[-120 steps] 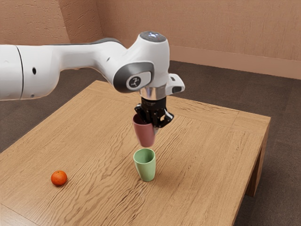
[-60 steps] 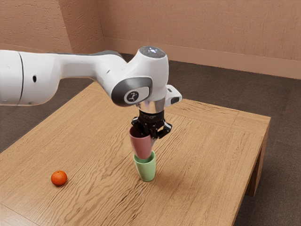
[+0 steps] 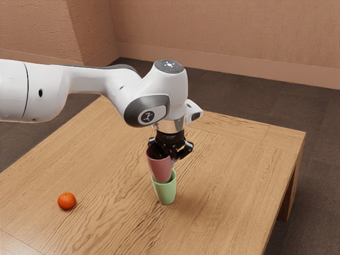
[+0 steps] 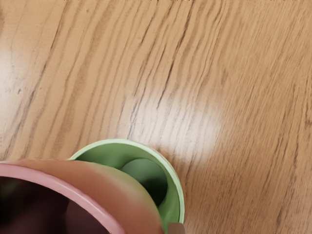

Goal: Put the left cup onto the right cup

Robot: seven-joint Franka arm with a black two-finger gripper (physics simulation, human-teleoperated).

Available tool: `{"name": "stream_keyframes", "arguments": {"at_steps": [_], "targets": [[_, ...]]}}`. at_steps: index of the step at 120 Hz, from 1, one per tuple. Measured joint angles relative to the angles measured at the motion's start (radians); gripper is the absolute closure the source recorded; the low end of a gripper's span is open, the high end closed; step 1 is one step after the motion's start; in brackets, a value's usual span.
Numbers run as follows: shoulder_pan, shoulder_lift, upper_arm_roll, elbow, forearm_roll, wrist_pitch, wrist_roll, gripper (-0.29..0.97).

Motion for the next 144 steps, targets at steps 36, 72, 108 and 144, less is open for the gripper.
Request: {"name": "stream_keyframes", "arguments": {"at_steps": [36,72,108,144], "targets": [[0.001,0.013,0.002,0.000,0.005,0.017,-0.025,0.78],[0.002,0.051,0.028,-0.002,0.008,0.041,-0.041,0.78],[0.000,0.057,0.026,0.000,0.002,0.057,-0.050,0.31],[0.000,0.057,0.026,0.000,0.001,0.061,-0.056,0.08]]}}
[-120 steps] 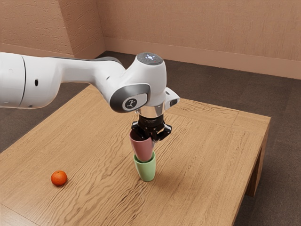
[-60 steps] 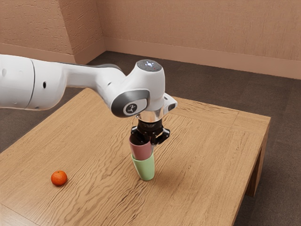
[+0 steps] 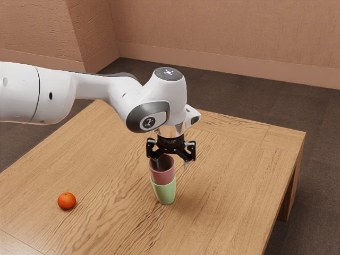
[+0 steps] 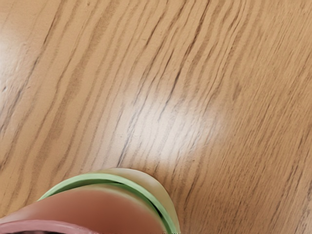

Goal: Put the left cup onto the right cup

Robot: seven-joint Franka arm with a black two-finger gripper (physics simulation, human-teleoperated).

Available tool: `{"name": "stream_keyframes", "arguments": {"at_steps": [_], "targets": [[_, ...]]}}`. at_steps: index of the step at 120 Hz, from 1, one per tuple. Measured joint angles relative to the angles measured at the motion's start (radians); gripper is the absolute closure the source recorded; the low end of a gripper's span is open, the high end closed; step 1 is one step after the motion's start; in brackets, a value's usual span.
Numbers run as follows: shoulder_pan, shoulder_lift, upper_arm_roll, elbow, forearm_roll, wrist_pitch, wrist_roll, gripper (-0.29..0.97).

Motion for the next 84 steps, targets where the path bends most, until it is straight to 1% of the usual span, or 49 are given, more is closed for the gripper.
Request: {"name": "stream_keyframes", "arguments": {"at_steps": [17,39,51,60,70,84], "targets": [[-0.001,-0.015,-0.005,0.007,0.001,0.000,-0.002,0.04],[0.000,-0.102,-0.009,0.017,-0.004,-0.011,0.001,0.02],[0.000,-0.162,0.000,0.018,-0.024,-0.037,0.008,0.01],[-0.013,-0.204,0.062,0.020,-0.057,-0.072,0.029,0.01],[-0.020,-0.223,0.175,0.059,-0.091,-0.126,0.073,0.01],[0.024,-0.243,0.301,0.158,-0.121,-0.235,0.165,0.00]]}}
